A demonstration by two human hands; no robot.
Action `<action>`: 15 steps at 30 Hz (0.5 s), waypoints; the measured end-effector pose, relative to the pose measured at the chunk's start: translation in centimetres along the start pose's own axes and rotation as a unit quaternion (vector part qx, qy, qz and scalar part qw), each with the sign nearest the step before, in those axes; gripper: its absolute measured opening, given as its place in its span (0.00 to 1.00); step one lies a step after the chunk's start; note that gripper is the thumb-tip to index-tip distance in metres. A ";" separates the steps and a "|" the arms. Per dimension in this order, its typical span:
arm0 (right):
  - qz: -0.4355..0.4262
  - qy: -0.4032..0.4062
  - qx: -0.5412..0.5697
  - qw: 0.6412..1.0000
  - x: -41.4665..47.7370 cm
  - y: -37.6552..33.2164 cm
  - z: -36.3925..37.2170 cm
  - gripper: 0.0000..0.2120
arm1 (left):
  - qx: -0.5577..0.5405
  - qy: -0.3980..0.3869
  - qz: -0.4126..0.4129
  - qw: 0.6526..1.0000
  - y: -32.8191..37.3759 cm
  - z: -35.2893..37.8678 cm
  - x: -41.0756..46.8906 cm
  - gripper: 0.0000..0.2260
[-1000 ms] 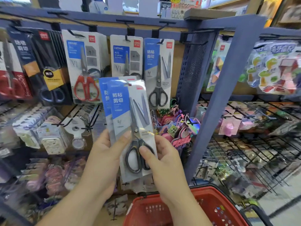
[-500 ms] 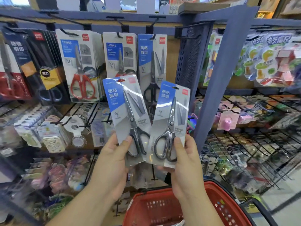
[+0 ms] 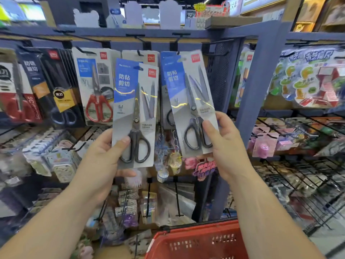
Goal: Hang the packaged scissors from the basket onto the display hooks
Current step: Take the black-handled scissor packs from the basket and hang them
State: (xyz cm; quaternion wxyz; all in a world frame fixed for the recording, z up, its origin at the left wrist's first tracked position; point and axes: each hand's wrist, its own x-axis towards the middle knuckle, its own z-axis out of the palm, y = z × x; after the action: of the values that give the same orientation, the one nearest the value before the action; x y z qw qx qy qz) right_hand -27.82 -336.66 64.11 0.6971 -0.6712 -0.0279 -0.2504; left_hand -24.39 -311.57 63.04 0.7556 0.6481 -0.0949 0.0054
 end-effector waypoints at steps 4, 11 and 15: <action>-0.014 -0.011 -0.007 1.000 2.6 -0.2 0.4 0.07 | 0.010 0.047 0.001 0.999 0.1 -0.9 0.3 0.07; 0.014 0.016 -0.027 0.999 4.8 0.7 0.4 0.02 | 0.030 0.043 0.037 0.998 0.9 -1.2 1.0 0.07; 0.006 0.023 -0.008 1.000 5.3 1.2 -0.1 0.01 | 0.029 0.025 0.044 0.998 2.0 -0.2 1.7 0.08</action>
State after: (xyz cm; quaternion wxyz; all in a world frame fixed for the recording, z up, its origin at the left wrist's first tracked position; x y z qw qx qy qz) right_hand -22.79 -338.43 64.94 0.6939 -0.6708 -0.0061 -0.2617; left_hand -22.97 -311.28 65.20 0.7379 0.6643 -0.1044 0.0580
